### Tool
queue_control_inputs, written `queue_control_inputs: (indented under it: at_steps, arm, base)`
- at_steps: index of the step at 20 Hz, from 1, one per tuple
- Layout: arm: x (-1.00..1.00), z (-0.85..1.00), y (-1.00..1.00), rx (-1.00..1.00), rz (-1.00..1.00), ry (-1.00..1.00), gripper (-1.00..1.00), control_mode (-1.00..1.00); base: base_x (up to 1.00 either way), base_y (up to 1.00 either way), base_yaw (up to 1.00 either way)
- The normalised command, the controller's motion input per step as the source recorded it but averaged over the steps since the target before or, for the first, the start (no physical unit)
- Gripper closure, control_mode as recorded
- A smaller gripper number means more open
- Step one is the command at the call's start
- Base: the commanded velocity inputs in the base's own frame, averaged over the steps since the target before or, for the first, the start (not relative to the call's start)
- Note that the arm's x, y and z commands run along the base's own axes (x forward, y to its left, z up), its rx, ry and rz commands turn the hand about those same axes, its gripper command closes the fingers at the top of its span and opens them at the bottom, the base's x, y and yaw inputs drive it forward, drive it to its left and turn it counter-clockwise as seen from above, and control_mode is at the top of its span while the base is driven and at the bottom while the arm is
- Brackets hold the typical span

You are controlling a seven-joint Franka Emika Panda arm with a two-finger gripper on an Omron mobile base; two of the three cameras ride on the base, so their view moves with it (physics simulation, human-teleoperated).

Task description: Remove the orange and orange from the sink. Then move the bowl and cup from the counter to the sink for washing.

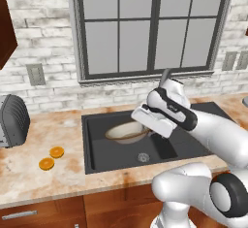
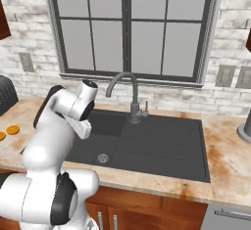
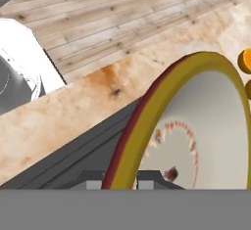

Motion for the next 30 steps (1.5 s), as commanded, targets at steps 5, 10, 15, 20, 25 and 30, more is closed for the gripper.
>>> queue_control_inputs:
  at_steps: [5, 10, 15, 20, 25, 30]
  arm:
    - [0.31, -0.31, 0.15, 0.05, 0.00, 0.00, 1.00, -1.00]
    - [0.30, -0.33, 0.13, 0.06, 0.00, 0.00, 1.00, -1.00]
    - [0.32, -0.26, 0.05, 0.00, 0.00, 0.00, 1.00, -1.00]
    - [0.32, -0.26, 0.04, 0.00, 0.00, 0.00, 1.00, -1.00]
    - [0.32, -0.30, 0.01, 0.00, 0.00, 0.01, 1.00, -1.00]
    - [0.34, -0.35, 0.03, 0.00, 0.01, 0.03, 1.00, -1.00]
  base:
    - [0.00, 0.00, 0.00]
    - [0.00, 0.00, 0.00]
    - [0.00, 0.00, 0.00]
    - [0.00, 0.00, 0.00]
    - [0.00, 0.00, 0.00]
    - [0.00, 0.00, 0.00]
